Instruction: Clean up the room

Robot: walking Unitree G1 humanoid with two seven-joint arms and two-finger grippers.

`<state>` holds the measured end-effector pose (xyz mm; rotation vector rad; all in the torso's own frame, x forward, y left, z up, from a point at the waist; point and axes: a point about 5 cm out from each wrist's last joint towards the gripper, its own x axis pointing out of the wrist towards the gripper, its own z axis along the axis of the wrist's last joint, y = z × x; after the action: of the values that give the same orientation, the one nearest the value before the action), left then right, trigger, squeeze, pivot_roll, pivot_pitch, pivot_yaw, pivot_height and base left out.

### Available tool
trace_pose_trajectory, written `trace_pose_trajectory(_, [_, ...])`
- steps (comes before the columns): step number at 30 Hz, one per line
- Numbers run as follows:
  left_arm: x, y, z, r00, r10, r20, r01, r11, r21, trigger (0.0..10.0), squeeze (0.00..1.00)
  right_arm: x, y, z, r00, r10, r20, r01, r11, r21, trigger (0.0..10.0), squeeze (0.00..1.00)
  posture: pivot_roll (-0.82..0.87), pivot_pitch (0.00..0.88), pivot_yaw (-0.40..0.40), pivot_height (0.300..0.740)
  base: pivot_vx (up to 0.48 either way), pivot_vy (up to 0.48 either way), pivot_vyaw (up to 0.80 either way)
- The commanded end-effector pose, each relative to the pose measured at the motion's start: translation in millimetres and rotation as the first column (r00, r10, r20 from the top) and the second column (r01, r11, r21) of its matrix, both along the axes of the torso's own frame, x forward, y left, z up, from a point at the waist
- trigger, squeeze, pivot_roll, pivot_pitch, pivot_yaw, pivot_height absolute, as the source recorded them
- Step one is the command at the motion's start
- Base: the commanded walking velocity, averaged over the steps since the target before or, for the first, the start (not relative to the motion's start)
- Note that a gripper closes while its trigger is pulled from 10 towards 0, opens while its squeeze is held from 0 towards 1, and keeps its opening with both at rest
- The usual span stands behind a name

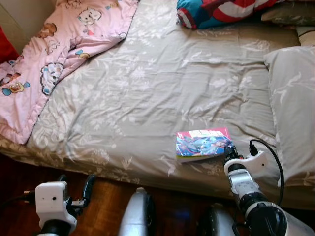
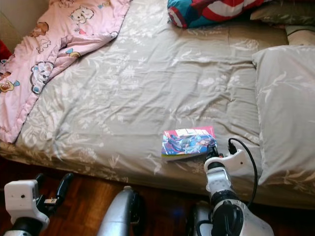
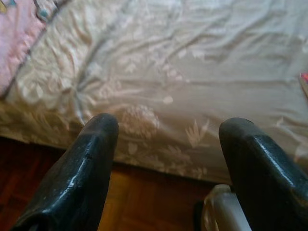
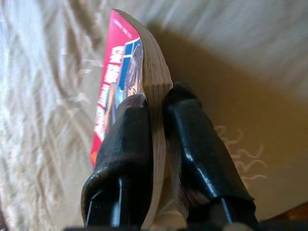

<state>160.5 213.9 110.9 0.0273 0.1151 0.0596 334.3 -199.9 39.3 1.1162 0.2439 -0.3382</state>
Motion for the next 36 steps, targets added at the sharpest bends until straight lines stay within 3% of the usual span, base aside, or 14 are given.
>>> trace_pose_trajectory(1, [-5.5,0.7,-0.1,1.0,0.002,-0.026,-0.002,1.0,0.012,10.0,0.0,-8.9,-1.4,-10.9,0.998,-0.034,-0.044,0.035,0.999,0.015,10.0,0.0,0.28,0.395,0.137,0.665,0.0,0.0,0.0])
trace_pose_trajectory(5, [-9.0,-1.5,-1.5,0.998,-0.013,-0.055,0.014,1.0,0.02,10.0,0.0,-13.1,-4.0,-15.6,0.994,-0.087,-0.067,0.09,0.995,0.052,10.0,0.0,0.28,0.399,0.139,0.665,0.0,0.0,0.0])
trace_pose_trajectory(19, [-6.6,4.6,-0.5,0.998,0.0,-0.062,0.003,0.999,0.036,10.0,0.0,-18.2,0.7,-22.5,0.992,-0.093,-0.087,0.099,0.992,0.076,10.0,0.0,0.28,0.394,0.136,0.665,0.0,0.0,0.0])
trace_pose_trajectory(20, [-7.2,4.1,-1.6,0.998,-0.001,-0.065,0.003,0.999,0.036,10.0,0.0,-17.9,4.1,-22.7,0.994,-0.073,-0.082,0.079,0.994,0.071,10.0,0.22,0.28,0.393,0.135,0.665,0.0,0.0,0.0])
trace_pose_trajectory(22, [-7.9,3.8,-2.3,0.998,-0.002,-0.068,0.004,0.999,0.035,10.0,0.0,-18.4,5.6,-23.5,0.994,-0.071,-0.082,0.078,0.994,0.075,10.0,0.22,0.28,0.393,0.135,0.665,0.0,0.0,0.0])
trace_pose_trajectory(23, [-7.8,3.6,-2.6,0.998,-0.002,-0.069,0.005,0.999,0.035,10.0,0.0,-19.1,6.2,-24.4,0.994,-0.072,-0.085,0.078,0.994,0.078,10.0,0.41,0.28,0.394,0.135,0.665,0.0,0.0,0.0])
trace_pose_trajectory(30, [-6.5,3.8,-3.5,0.997,-0.006,-0.071,0.009,0.999,0.037,10.0,0.0,-21.7,8.5,-27.7,0.993,-0.058,-0.098,0.065,0.995,0.069,10.0,0.4,0.28,0.389,0.137,0.665,0.0,0.0,0.0])
trace_pose_trajectory(31, [-6.3,3.9,-3.4,0.998,-0.006,-0.07,0.009,0.999,0.038,10.0,0.0,-22.2,7.8,-28.1,0.993,-0.062,-0.099,0.069,0.995,0.071,10.0,0.97,0.28,0.389,0.137,0.665,0.0,0.0,0.0])
trace_pose_trajectory(34, [-5.4,4.0,-3.5,0.998,-0.007,-0.069,0.009,0.999,0.039,10.0,0.0,-23.1,6.6,-29.0,0.992,-0.066,-0.106,0.074,0.995,0.069,10.0,0.93,0.28,0.387,0.136,0.665,0.0,0.0,0.0])
trace_pose_trajectory(35, [-5.2,3.9,-3.5,0.998,-0.007,-0.069,0.009,0.999,0.039,10.0,0.0,-23.4,6.3,-29.2,0.992,-0.066,-0.108,0.074,0.995,0.065,10.0,0.79,0.28,0.387,0.136,0.665,0.0,0.0,0.0])
trace_pose_trajectory(36, [-4.8,3.9,-3.9,0.998,-0.007,-0.069,0.01,0.999,0.039,10.0,0.0,-24.0,5.5,-29.8,0.991,-0.064,-0.114,0.071,0.996,0.055,10.0,0.0,0.27,0.385,0.135,0.665,0.0,0.0,0.0])
